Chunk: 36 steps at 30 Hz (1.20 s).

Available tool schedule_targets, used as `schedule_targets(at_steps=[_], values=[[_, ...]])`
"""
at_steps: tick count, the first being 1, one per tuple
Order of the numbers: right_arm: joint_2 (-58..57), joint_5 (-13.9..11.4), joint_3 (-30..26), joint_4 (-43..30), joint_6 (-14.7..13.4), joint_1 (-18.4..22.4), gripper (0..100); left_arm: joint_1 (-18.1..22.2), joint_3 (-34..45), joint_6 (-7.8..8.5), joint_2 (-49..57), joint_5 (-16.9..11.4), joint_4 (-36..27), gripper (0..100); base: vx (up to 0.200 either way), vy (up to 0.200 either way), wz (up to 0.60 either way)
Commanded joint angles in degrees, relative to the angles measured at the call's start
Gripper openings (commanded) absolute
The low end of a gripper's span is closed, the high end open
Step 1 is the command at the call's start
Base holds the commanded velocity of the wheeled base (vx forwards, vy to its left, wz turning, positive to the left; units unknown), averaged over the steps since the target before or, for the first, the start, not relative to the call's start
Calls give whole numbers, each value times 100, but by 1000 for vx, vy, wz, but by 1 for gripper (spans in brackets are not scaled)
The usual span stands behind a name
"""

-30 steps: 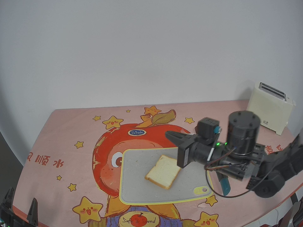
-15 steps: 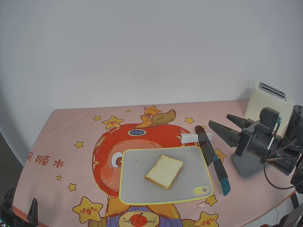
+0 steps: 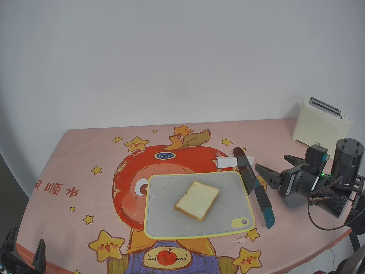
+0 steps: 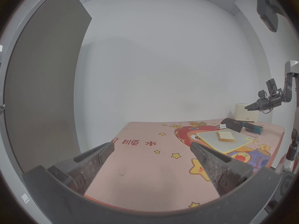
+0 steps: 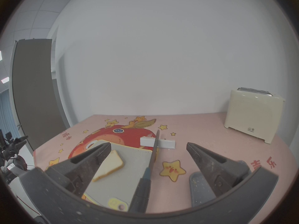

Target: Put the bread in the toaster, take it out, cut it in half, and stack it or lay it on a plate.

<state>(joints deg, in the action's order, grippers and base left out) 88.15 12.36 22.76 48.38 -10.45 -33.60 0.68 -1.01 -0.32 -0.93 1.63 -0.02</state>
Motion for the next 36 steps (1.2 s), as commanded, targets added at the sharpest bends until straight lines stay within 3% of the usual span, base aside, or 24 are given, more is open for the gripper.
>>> schedule_targets(at_steps=[1, 8, 20, 25, 29, 33, 36], values=[[203, 232, 18, 4, 25, -33, 100, 2, 101, -3, 40, 4, 2, 100, 0, 0, 0], [141, 601, -26, -171, 201, -112, 100, 2, 92, -3, 40, -5, -6, 100, 0, 171, 0], [-52, 803, -26, -954, 201, -200, 100, 2, 101, -3, 40, 4, 2, 100, 0, 200, 0], [-8, 882, -17, -962, 175, -86, 100, 2, 101, -12, 40, 4, 2, 100, 0, 0, 0], [44, 908, 9, -945, 69, -6, 100, 2, 101, -3, 40, 4, 2, 100, 0, 0, 0], [115, 908, -35, -945, -274, 143, 100, 2, 101, -3, 40, 4, 2, 100, 0, 0, 0], [44, 908, -96, -962, -309, 292, 100, 2, 101, -3, 40, 4, 2, 100, 0, 0, 0]])
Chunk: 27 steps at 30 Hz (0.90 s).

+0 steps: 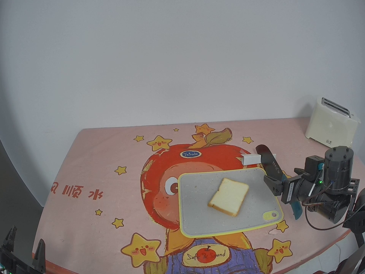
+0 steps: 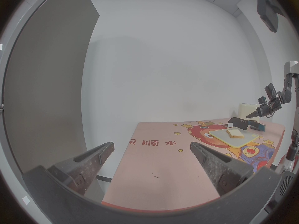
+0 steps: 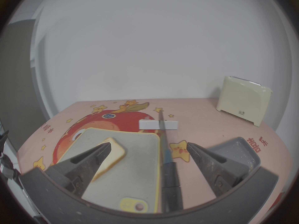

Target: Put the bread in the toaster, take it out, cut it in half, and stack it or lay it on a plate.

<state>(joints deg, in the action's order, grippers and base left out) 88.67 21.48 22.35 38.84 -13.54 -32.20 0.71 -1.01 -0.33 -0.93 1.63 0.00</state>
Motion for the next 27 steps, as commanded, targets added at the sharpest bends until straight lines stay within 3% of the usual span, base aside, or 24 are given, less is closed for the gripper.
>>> schedule_targets(at_steps=[1, 6, 11, 27], values=[[-17, -3, -55, -8, 1, 161, 100, 0, 101, -2, 40, 4, 0, 100, 0, 0, 0], [-52, -21, -248, -8, 54, 346, 100, 0, 101, 7, 40, -5, 0, 100, 0, 0, 0], [27, -47, -362, 1, 54, 266, 100, 0, 101, -2, 40, 4, 0, 100, 0, -120, 0], [326, -74, -433, 89, -8, 117, 100, 0, 101, -2, 40, 4, 0, 100, 0, 0, 0]])
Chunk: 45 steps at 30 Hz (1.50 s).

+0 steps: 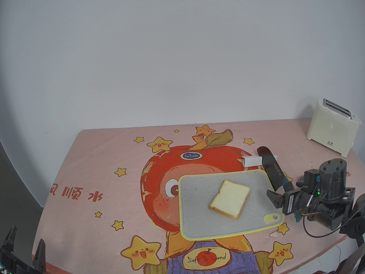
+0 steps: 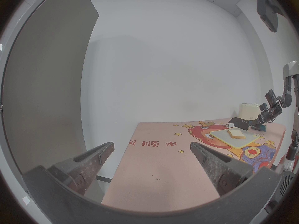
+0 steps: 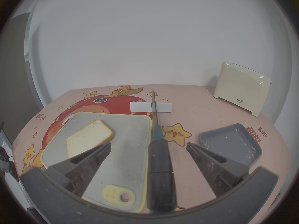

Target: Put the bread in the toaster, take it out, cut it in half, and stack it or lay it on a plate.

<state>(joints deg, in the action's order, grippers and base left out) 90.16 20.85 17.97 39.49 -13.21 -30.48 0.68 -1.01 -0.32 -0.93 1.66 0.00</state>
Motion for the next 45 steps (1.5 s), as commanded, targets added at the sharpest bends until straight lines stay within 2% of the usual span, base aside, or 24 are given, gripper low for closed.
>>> schedule_targets(at_steps=[1, 42, 43, 45], values=[[177, -10, 5, 24, -41, -46, 100, 2, 101, -3, 40, 1, 0, 100, 0, 0, 0], [160, -125, -30, 24, -58, 77, 100, 2, 101, -3, 40, 1, 0, 100, 0, 0, 0], [160, -125, -30, 24, -58, 77, 0, 2, 101, -3, 40, 1, 0, 100, 0, 0, 0], [168, -116, -22, 24, -67, 77, 0, 2, 101, -3, 40, 1, 0, 100, 0, 0, 0]])
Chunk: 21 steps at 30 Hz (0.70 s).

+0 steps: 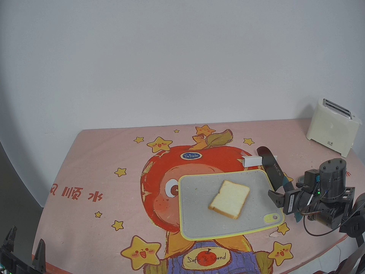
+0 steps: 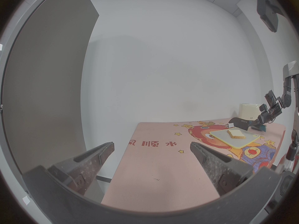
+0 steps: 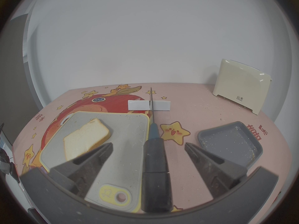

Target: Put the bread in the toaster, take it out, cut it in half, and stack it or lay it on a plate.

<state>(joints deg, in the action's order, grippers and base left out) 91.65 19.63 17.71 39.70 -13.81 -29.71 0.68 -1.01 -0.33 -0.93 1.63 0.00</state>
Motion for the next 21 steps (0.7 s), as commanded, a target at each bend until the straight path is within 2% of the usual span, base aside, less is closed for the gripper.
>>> schedule_targets(at_steps=[1, 21], values=[[20, 6, 4, 2, -7, 0, 0, 2, 101, -2, 40, 4, 0, 100, 0, 0, 0], [-174, 15, 136, 20, 45, 0, 0, 2, 101, -2, 40, 4, 0, 100, 0, 0, 0]])
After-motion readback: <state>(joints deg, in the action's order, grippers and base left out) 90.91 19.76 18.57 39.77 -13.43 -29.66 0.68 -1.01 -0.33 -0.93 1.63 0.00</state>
